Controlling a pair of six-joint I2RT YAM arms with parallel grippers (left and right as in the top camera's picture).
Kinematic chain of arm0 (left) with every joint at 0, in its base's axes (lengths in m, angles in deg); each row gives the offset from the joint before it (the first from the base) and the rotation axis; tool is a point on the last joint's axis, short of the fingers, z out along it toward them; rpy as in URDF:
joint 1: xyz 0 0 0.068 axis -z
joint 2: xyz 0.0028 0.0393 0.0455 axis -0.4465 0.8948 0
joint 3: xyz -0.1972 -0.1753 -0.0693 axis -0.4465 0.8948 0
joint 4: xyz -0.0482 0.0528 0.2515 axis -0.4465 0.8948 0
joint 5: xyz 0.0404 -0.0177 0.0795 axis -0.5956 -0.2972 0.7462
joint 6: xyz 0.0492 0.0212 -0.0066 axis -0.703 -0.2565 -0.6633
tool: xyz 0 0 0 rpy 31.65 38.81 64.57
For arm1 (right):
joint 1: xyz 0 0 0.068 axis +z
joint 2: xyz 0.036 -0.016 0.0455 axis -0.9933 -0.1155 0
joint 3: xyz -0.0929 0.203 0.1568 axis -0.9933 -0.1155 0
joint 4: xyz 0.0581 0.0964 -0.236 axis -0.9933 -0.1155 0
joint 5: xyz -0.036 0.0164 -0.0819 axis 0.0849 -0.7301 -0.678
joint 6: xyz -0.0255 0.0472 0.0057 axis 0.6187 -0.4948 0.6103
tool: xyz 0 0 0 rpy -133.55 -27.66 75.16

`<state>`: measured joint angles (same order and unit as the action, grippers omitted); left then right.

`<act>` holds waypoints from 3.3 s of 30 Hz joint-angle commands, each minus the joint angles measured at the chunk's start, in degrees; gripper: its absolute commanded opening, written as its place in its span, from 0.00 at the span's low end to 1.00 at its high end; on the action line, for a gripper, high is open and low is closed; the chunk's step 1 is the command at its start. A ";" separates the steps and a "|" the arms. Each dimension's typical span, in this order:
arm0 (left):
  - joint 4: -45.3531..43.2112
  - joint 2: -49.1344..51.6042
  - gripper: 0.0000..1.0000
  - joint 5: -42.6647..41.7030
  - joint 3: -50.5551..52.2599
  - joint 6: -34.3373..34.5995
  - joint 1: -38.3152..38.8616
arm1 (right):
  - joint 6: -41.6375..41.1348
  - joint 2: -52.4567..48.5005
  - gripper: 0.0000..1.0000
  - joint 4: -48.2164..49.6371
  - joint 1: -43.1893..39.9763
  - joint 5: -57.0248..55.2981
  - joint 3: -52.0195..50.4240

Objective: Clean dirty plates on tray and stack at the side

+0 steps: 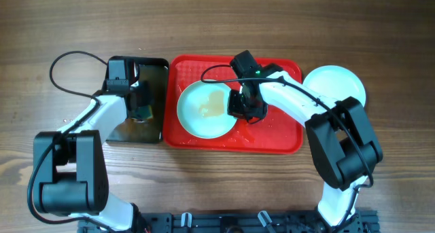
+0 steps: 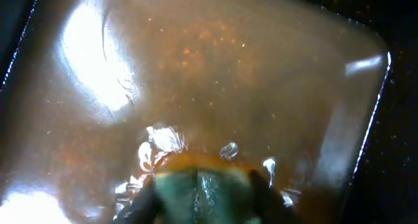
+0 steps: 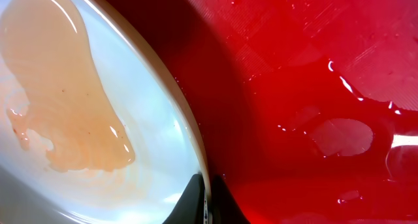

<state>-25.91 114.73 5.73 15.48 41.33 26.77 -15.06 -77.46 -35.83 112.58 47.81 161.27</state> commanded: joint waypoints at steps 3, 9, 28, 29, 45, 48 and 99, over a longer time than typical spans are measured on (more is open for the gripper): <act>1.07 -1.20 0.04 -1.09 0.57 -2.05 -0.04 | 1.46 -1.84 0.04 -0.96 -0.31 -3.58 -1.60; 9.73 -5.33 0.88 -1.14 0.57 -2.86 0.26 | 1.90 -1.84 0.04 -1.01 -0.31 -3.56 -1.60; 19.43 -3.76 1.00 -4.48 0.57 -2.69 3.50 | 7.45 7.80 0.04 -1.66 -0.31 -10.19 -0.24; 19.43 -3.76 1.00 -4.48 0.57 -2.69 3.50 | 8.46 9.70 0.04 -1.75 -0.31 -12.07 -0.22; 19.34 -3.76 1.00 -4.48 0.57 -2.69 3.50 | 29.33 24.44 0.04 -2.97 8.57 -65.20 -0.22; 19.37 -3.76 1.00 -4.48 0.57 -2.69 3.50 | 37.51 24.44 0.04 1.42 13.42 -72.46 -0.22; 27.30 -23.67 1.00 -7.56 0.39 4.87 -7.93 | 27.56 27.56 0.56 -7.87 -31.21 1.11 -6.14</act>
<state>-0.90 92.30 1.14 15.63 43.10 23.10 9.90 -53.00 -43.48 76.54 49.32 154.45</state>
